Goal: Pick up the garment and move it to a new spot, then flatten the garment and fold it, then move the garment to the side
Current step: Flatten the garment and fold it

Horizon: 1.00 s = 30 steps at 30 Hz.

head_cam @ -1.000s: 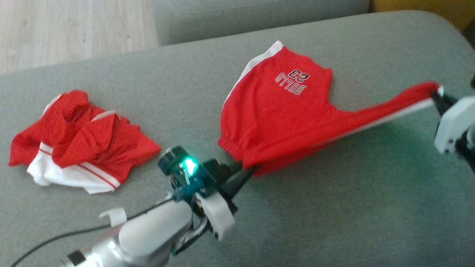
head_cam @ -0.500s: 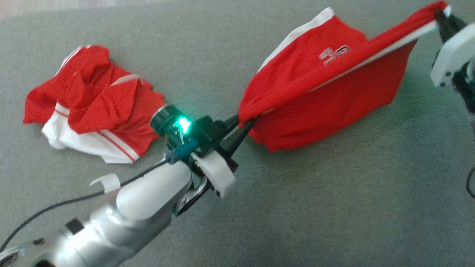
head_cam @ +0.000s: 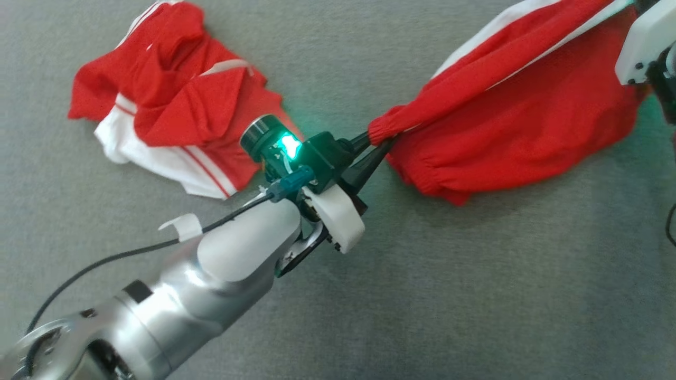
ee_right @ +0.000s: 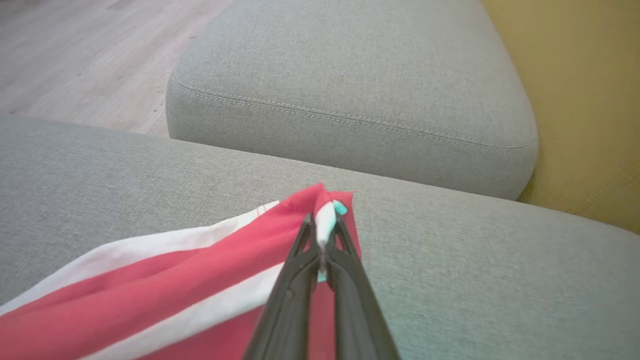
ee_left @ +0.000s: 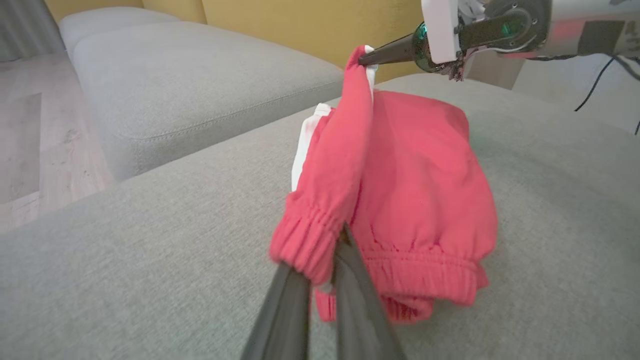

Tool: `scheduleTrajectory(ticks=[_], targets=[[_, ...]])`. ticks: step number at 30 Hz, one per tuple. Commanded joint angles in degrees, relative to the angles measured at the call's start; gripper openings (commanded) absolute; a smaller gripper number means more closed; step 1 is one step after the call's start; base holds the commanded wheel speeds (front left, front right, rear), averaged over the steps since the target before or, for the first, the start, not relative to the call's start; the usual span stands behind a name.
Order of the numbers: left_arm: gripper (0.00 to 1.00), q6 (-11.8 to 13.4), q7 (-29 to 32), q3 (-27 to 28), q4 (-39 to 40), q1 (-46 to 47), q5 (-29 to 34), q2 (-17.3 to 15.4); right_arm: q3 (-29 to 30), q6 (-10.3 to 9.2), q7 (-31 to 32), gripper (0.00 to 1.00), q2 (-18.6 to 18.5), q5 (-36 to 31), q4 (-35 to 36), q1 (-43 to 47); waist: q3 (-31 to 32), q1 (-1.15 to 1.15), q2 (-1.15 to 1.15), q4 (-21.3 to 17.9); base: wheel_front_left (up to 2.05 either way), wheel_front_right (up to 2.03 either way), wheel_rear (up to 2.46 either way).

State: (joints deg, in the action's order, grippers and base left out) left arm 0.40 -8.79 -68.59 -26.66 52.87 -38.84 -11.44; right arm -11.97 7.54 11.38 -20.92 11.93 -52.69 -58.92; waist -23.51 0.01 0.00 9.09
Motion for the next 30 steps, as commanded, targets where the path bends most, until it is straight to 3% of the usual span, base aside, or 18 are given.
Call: scheduleTrajectory(ticks=[1, 8, 9, 10, 11, 12, 17, 21, 30], targets=[[0.00, -0.41, -0.83, 1.47, -0.09, 2.75, 0.35, 0.10, -0.58, -0.05, -1.25, 0.00, 0.38, -0.65, 0.00, -2.46, -1.69, -0.01, 0.00, 1.90, 0.00, 0.00, 0.00], [0.00, -0.95, -1.81, 1.02, -3.13, 3.45, 0.42, 2.32, -0.82, -0.05, -3.11, 0.00, 0.86, -1.02, -5.42, -5.09, -2.98, -0.01, 0.00, 3.55, 0.00, 0.00, 0.00], [0.00, -1.02, -1.92, 0.99, -3.59, 3.52, 0.38, 2.59, -0.47, -0.05, -3.59, 0.05, 0.62, -1.32, -6.33, -5.57, -3.07, -0.01, 0.00, 3.64, 0.00, 0.00, 0.00], [0.34, -1.08, -2.03, 0.96, -4.05, 3.59, 0.34, 2.82, -0.35, -0.05, -4.24, 1.00, 0.55, -1.73, -7.13, -5.95, -3.12, -0.01, 0.00, 3.71, 0.00, 0.00, 0.00], [0.92, -1.06, -2.17, 0.99, -4.53, 3.63, 0.29, 2.98, 0.18, -0.05, -4.43, 1.00, 0.59, -1.84, -8.25, -6.33, -3.08, -0.01, 0.00, 3.71, 0.00, 0.00, 0.00], [1.00, -0.97, -2.32, 1.09, -5.01, 3.66, 0.23, 3.07, 0.41, -0.05, -5.05, 1.00, 0.88, -1.85, -8.99, -6.61, -2.96, -0.01, 0.00, 3.62, 0.00, 0.00, 0.00], [1.00, -0.26, -3.40, 1.97, -6.95, 3.47, -0.07, 2.44, 0.60, -0.05, -7.34, 1.00, 3.18, 1.38, -11.08, -7.02, -1.03, -0.01, 0.00, 2.21, 0.00, 0.00, 0.00], [1.00, 1.12, -4.71, 4.03, -7.43, 2.33, -0.95, 0.79, -1.25, -0.05, -10.39, 1.00, 2.45, 6.81, -10.12, -5.64, 2.47, -0.01, 0.00, 0.02, 0.00, 0.00, 0.00], [1.00, 6.27, -6.07, 12.24, -2.97, -3.02, -4.13, -4.12, -6.75, -0.05, -19.99, 1.00, 1.11, 16.80, -1.82, 1.06, 10.41, -0.01, 0.00, -4.81, 0.00, 0.00, 0.00]])
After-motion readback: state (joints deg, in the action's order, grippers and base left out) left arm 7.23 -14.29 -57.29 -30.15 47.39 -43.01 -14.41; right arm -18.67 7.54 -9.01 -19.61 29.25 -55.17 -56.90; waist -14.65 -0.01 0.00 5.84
